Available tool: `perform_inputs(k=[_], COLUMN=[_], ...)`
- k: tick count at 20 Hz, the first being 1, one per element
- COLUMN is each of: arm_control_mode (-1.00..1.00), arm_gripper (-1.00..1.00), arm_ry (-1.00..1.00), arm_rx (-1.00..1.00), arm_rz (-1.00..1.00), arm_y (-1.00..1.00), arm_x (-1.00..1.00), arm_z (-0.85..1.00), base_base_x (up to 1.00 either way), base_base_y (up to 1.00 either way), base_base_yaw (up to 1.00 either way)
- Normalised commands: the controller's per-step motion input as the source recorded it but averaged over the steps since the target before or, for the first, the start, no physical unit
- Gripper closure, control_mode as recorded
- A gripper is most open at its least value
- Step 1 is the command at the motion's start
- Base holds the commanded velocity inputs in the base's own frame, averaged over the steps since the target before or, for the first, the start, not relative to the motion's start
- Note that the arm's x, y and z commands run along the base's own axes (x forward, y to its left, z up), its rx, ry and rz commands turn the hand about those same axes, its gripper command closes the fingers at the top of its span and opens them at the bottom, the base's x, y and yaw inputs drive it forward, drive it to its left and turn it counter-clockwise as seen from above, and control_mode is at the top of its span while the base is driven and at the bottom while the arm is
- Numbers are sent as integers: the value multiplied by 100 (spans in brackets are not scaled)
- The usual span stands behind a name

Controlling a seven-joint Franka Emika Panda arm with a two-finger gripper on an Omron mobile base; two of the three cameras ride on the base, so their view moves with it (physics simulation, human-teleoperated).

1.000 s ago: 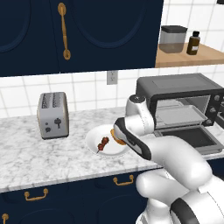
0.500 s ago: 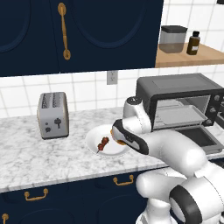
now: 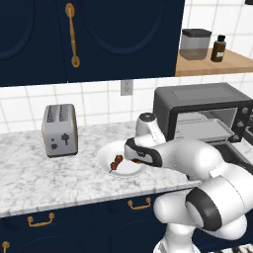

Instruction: Pick up the kebab skewer and baguette bread, and place them inside the toaster oven. Close the toaster oven door and start by setting the timer.

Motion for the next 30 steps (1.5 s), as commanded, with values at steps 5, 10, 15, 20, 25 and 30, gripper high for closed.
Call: perform_inputs(k=[5, 10, 15, 20, 25, 30], arm_control_mode=[-100, -100, -100, -100, -100, -100], arm_gripper=[-100, -100, -100, -100, -100, -100], arm_ry=[1, 4, 4, 4, 2, 0], arm_rx=[0, 0, 0, 0, -1, 0], arm_rz=[0, 0, 0, 0, 0, 0], arm_y=[0, 3, 0, 0, 1, 14], arm_x=[19, 14, 22, 24, 29, 11], arm_z=[-14, -26, -11, -15, -11, -18], base_base_x=[0, 0, 0, 0, 0, 0], base_base_y=[0, 0, 0, 0, 0, 0], base_base_yaw=[0, 0, 0, 0, 0, 0])
